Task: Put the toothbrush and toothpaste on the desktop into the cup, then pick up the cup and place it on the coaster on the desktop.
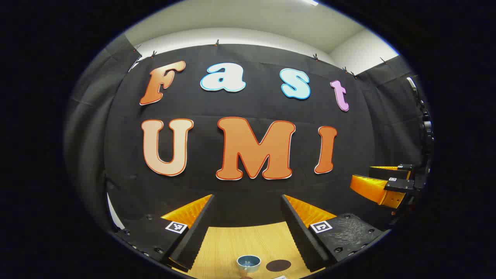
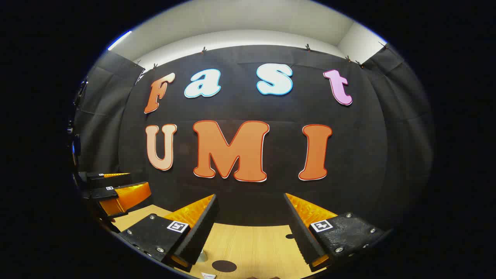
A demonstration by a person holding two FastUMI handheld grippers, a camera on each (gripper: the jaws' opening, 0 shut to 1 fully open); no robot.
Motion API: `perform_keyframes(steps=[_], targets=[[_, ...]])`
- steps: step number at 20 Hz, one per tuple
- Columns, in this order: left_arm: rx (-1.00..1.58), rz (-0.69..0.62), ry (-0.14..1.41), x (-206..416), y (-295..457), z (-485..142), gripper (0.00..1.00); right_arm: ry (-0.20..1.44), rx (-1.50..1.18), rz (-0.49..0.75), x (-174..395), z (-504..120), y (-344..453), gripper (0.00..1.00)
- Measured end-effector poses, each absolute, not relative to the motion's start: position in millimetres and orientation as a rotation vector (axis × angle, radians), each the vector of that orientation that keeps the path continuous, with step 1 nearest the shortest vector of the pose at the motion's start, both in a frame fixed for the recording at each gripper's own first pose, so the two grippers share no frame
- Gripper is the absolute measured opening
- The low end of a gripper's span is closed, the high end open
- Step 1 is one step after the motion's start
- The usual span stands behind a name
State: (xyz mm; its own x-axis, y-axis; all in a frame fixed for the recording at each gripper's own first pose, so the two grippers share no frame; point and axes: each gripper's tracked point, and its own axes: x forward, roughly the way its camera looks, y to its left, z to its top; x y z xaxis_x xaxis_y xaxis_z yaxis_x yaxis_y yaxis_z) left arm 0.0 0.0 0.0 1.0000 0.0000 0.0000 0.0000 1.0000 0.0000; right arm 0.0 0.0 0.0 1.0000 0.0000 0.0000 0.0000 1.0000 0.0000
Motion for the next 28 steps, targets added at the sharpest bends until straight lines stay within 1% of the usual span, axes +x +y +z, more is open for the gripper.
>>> perform_keyframes(steps=[5, 6, 7, 10, 12, 21, 25, 26, 28], targets=[[-0.033, -0.015, 0.048, 11, -4, -13, 0.99, 0.040, -0.014, 0.003, 1, -18, 1, 0.99], [-0.037, -0.016, 0.054, 12, -4, -15, 0.99, 0.052, -0.004, 0.009, 0, -22, 4, 0.96], [-0.040, -0.012, 0.058, 14, -2, -16, 0.99, 0.062, 0.000, 0.008, 0, -25, 4, 0.99], [-0.044, 0.007, 0.062, 15, 4, -16, 1.00, 0.070, -0.002, 0.005, 1, -32, 0, 0.99], [-0.040, 0.015, 0.062, 14, 5, -17, 0.99, 0.072, -0.016, 0.001, 1, -35, -2, 0.99], [0.011, 0.009, 0.041, -3, -3, -5, 1.00, 0.060, -0.024, -0.019, -11, -34, -11, 0.99], [0.000, -0.013, 0.030, -16, -15, -7, 1.00, 0.060, -0.021, -0.017, -20, -39, -13, 0.99], [-0.005, -0.013, 0.035, -19, -16, -11, 0.99, 0.057, -0.025, -0.017, -21, -40, -15, 0.99], [0.001, -0.011, 0.055, -27, -17, -22, 1.00, 0.056, -0.027, -0.012, -27, -43, -15, 0.99]])
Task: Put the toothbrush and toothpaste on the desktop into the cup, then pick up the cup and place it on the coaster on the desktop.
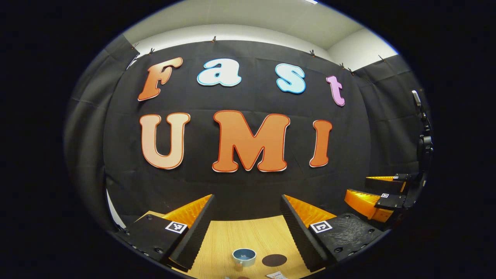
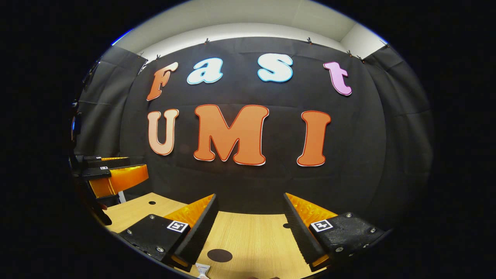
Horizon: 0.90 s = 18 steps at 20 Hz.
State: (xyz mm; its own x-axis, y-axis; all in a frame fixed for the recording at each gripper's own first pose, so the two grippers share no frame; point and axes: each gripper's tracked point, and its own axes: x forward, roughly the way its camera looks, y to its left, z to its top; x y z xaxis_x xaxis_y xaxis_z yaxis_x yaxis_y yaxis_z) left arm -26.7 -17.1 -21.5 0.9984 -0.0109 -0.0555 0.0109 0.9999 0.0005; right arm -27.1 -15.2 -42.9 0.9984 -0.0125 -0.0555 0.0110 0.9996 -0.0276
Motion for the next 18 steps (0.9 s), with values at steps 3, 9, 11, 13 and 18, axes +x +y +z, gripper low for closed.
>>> perform_keyframes(steps=[3, 9, 11, 13, 18], targets=[[0.035, -0.004, 0.108, -34, -17, -41, 1.00, 0.068, -0.025, 0.002, -35, -52, -15, 0.99], [0.019, 0.005, 0.271, -53, -24, -94, 0.99, 0.118, -0.013, 0.042, -47, -77, -12, 0.99], [0.013, 0.016, 0.320, -60, -25, -109, 0.99, 0.142, -0.011, 0.054, -50, -86, -12, 0.99], [0.004, 0.036, 0.374, -68, -23, -127, 0.99, 0.179, -0.015, 0.072, -55, -99, -11, 0.99], [-0.012, 0.100, 0.497, -89, -10, -164, 0.99, 0.251, -0.007, 0.143, -68, -122, 2, 0.99]])
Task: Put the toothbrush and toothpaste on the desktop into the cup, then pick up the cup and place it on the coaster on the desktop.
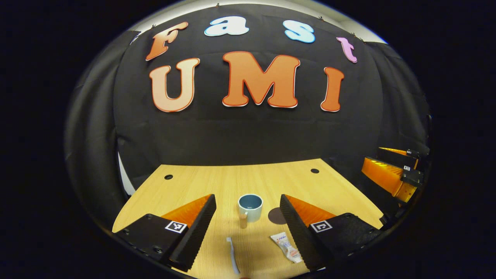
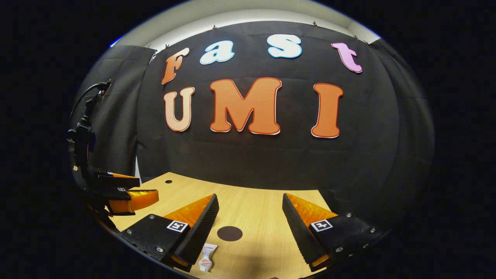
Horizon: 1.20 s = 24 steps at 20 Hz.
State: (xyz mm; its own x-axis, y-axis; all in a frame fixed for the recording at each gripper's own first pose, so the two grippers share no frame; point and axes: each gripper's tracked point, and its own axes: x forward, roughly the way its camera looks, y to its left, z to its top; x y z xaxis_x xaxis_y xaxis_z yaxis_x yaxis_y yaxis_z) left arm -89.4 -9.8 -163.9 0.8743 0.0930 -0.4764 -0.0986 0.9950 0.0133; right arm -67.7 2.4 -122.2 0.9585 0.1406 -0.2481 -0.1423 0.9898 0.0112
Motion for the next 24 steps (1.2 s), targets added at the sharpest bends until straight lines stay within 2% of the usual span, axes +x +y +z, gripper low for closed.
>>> perform_keyframes(steps=[8, 15, 24], targets=[[-0.068, 0.115, 0.693, -117, 8, -226, 1.00, 0.429, -0.021, 0.162, -79, -172, 17, 0.99], [-0.098, 0.085, 0.881, -126, 18, -287, 1.00, 0.660, -0.038, 0.172, -94, -235, 47, 0.99], [-0.100, 0.034, 1.179, -152, 23, -372, 0.98, 0.921, -0.066, 0.171, -109, -311, 69, 0.93]])
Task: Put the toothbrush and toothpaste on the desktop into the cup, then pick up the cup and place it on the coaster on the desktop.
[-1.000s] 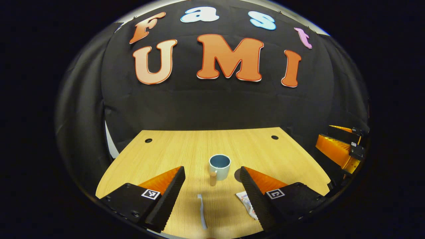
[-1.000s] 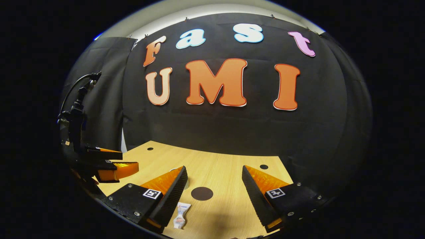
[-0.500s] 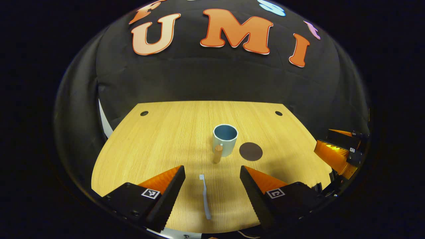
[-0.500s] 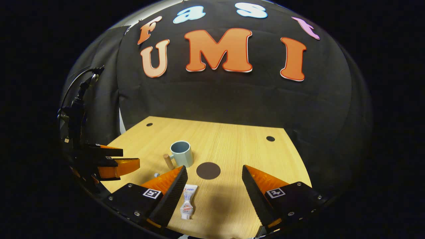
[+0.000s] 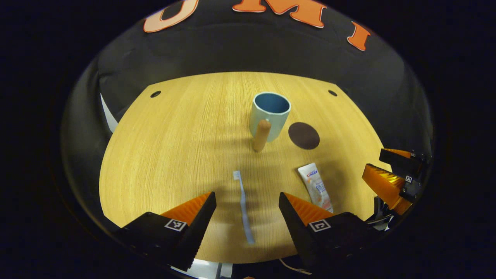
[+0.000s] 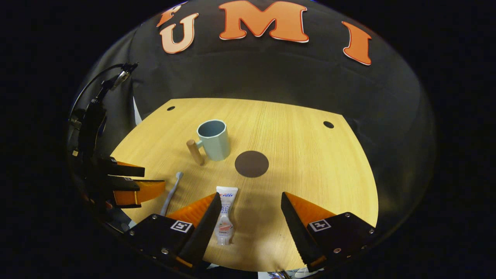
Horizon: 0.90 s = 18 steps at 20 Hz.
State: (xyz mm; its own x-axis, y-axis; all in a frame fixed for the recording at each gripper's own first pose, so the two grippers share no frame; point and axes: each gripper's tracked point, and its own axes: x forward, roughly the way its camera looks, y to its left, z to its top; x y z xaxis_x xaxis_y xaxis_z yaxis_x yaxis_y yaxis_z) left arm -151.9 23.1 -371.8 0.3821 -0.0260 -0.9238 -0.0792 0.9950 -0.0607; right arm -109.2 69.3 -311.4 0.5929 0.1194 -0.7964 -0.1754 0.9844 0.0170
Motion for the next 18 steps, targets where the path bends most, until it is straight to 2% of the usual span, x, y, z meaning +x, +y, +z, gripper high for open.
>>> perform_keyframes(steps=[12, 14, 17, 18], targets=[[-0.231, 0.089, 1.440, -156, 40, -405, 0.96, 1.161, -0.046, 0.195, -122, -374, 94, 0.94], [-0.239, 0.105, 1.472, -151, 46, -405, 0.88, 1.185, -0.048, 0.199, -123, -383, 97, 0.94], [-0.228, 0.120, 1.499, -142, 57, -403, 0.82, 1.209, -0.048, 0.206, -125, -387, 99, 0.94], [-0.232, 0.119, 1.514, -140, 63, -400, 0.72, 1.217, -0.048, 0.207, -125, -389, 100, 0.94]])
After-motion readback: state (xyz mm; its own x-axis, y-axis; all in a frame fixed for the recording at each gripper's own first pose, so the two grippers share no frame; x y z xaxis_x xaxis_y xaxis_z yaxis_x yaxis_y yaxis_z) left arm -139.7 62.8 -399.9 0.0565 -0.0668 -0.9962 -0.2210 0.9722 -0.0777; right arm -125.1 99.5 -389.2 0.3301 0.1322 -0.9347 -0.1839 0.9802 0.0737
